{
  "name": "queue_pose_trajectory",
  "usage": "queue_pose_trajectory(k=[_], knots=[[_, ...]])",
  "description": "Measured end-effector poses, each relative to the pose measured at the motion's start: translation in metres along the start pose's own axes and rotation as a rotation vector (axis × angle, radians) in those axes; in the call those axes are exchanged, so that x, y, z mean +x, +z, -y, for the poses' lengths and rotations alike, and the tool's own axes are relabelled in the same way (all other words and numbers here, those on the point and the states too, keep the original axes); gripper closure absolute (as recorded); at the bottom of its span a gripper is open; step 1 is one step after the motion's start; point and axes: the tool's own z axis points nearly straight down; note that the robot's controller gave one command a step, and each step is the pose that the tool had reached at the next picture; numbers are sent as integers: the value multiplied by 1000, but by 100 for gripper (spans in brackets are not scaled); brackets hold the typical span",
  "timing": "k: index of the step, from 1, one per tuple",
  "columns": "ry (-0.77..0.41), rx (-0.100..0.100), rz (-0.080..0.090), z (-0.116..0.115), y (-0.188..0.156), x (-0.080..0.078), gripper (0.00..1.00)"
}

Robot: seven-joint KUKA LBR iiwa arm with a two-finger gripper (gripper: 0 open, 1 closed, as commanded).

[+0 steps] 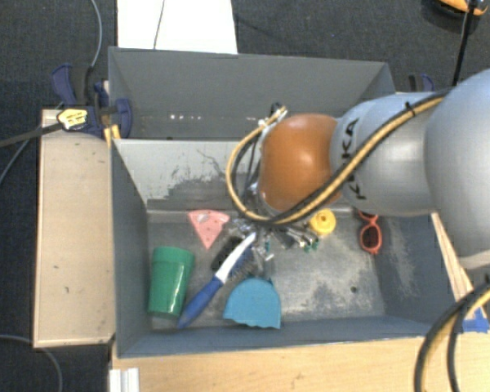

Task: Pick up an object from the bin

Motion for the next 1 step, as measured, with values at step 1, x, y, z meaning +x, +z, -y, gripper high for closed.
queue_pose_trajectory(k=[1], knots=[[3,0,0,0,0,0,100]])
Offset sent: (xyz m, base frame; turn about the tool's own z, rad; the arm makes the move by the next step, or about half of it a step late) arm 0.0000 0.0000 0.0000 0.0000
